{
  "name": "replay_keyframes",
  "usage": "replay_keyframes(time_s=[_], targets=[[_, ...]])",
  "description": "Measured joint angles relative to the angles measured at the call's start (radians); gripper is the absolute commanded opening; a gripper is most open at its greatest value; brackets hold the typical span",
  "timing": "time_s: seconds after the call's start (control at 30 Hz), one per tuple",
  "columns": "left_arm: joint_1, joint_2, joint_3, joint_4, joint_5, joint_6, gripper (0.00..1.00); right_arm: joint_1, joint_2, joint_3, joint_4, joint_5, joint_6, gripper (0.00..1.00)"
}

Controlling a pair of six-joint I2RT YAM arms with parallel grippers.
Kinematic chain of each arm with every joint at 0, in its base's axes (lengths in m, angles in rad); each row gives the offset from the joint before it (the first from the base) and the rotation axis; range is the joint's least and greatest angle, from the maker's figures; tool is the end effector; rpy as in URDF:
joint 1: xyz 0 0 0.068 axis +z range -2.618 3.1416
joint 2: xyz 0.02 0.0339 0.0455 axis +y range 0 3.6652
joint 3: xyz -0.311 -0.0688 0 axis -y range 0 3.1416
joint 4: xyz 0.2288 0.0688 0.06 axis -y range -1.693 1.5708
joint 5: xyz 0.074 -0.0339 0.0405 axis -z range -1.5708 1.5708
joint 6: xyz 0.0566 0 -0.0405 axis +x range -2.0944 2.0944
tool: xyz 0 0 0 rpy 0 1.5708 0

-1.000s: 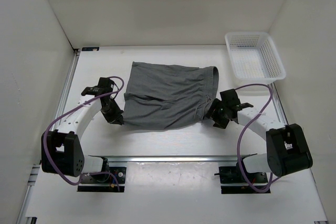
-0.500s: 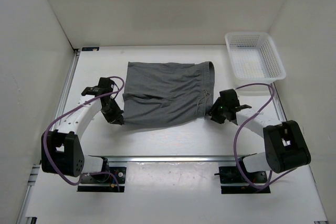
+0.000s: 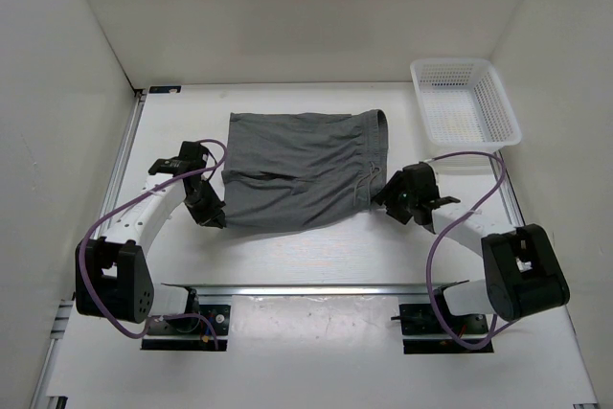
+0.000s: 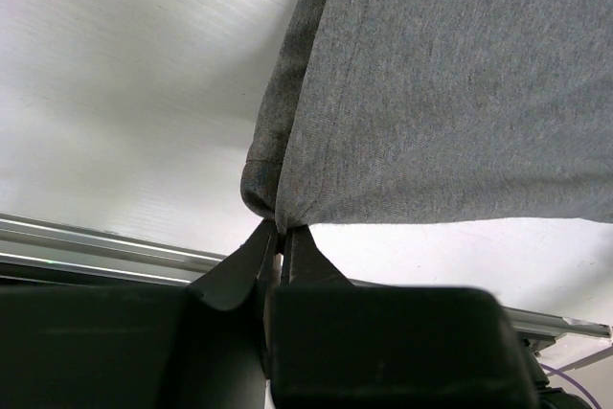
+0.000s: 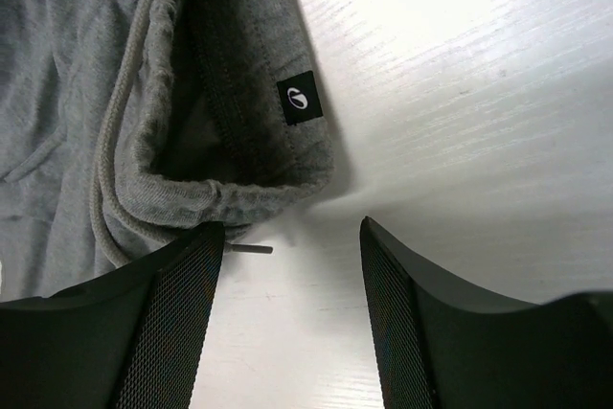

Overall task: Fold and stack the shorts
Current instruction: Flatten the shorts out

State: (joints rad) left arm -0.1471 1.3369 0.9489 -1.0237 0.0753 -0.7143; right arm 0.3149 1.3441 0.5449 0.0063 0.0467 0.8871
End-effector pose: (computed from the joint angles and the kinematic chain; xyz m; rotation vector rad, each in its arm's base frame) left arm 0.2003 -0.0340 0.2562 -0.8368 2.9035 -0.2040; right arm 0.2331 0.0731 0.2014 0.7068 2.3204 0.5154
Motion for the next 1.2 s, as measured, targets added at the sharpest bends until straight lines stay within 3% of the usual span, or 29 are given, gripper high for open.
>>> replay_keyframes(time_s=[0.2,0.33,0.53,0.63,0.77,0.8,0.9,1.07,1.2], targets=[[0.000,0.000,0.000,0.000,0.000,0.000,0.10,0.000,0.042,0.001,0.059,-0.021,0.002,0.58],[0.000,0.000,0.000,0.000,0.000,0.000,0.10,0.000,0.042,0.001,0.087,-0.032,0.002,0.66],[0.000,0.002,0.000,0.001,0.000,0.000,0.10,0.000,0.065,0.011,0.104,-0.037,0.000,0.66],[0.000,0.008,0.000,0.005,0.000,0.000,0.10,0.000,0.128,0.050,0.126,-0.042,0.000,0.57],[0.000,0.013,0.000,0.006,0.000,0.000,0.10,0.001,0.217,0.110,0.148,-0.032,0.002,0.33],[0.000,0.014,0.000,0.007,0.000,0.000,0.10,0.001,0.233,0.122,0.150,-0.023,0.000,0.22],[0.000,0.014,0.000,0.007,-0.001,0.001,0.10,0.000,0.273,0.156,0.139,-0.002,-0.005,0.03],[0.000,0.014,0.000,0.005,0.000,0.005,0.10,0.002,0.288,0.215,0.062,0.027,-0.012,0.00],[0.005,0.047,0.067,-0.022,0.002,0.006,0.10,0.001,0.278,0.327,-0.130,0.063,-0.031,0.00]])
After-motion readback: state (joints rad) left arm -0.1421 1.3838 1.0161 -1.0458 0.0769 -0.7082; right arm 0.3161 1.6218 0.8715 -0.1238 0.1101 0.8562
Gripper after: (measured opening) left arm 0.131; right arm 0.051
